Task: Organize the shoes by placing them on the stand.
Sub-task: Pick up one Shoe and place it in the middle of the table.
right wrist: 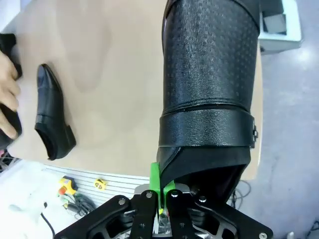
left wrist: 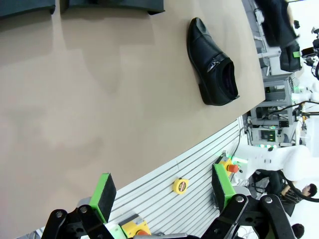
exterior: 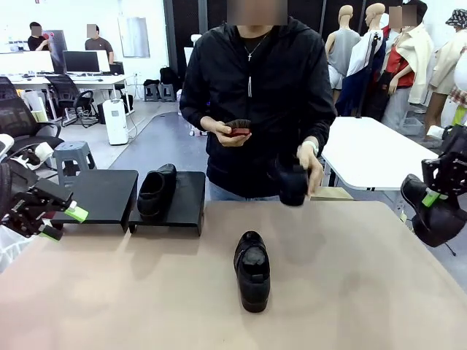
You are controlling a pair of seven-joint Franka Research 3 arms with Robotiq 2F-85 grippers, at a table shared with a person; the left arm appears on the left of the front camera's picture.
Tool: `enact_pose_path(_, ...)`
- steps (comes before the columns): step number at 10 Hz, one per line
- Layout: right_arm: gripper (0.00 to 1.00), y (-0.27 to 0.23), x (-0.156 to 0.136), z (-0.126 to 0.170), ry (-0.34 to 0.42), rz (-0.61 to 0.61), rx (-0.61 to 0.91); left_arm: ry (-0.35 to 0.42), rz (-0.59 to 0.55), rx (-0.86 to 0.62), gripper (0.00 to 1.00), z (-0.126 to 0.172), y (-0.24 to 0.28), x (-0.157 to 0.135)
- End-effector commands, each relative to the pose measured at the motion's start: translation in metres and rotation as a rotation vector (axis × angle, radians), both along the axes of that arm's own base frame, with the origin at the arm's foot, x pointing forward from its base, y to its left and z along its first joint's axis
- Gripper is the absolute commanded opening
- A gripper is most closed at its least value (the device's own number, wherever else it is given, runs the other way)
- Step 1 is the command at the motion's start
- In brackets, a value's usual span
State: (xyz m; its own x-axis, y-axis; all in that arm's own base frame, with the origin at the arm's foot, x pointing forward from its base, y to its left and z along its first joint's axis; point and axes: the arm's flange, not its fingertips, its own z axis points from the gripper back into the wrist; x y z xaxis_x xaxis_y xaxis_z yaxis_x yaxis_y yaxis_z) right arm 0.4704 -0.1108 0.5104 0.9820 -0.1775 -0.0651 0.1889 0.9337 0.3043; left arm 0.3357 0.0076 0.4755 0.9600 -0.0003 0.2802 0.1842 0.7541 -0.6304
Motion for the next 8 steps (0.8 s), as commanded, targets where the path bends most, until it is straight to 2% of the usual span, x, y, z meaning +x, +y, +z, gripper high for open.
enact_pose_path(1,0.0,0.011,-0.034,0.027,-0.094,0.079,0.035,-0.012,-0.022,0.001,1.0,-0.001,0.003,-0.001)
enact_pose_path(3,0.0,0.066,-0.064,0.042,-0.156,0.215,0.112,-0.012,-0.022,0.001,1.0,-0.001,0.003,-0.001)
enact_pose_path(4,0.0,0.06,-0.067,0.046,-0.154,0.201,0.079,-0.012,-0.022,0.001,1.0,-0.001,0.003,-0.001)
enact_pose_path(7,0.0,-0.058,-0.083,0.052,-0.134,-0.042,0.191,-0.012,-0.022,0.001,1.0,-0.001,0.003,-0.001)
enact_pose_path(8,0.0,-0.079,-0.098,0.048,-0.166,-0.089,0.214,-0.012,-0.022,0.001,1.0,-0.001,0.003,-0.001)
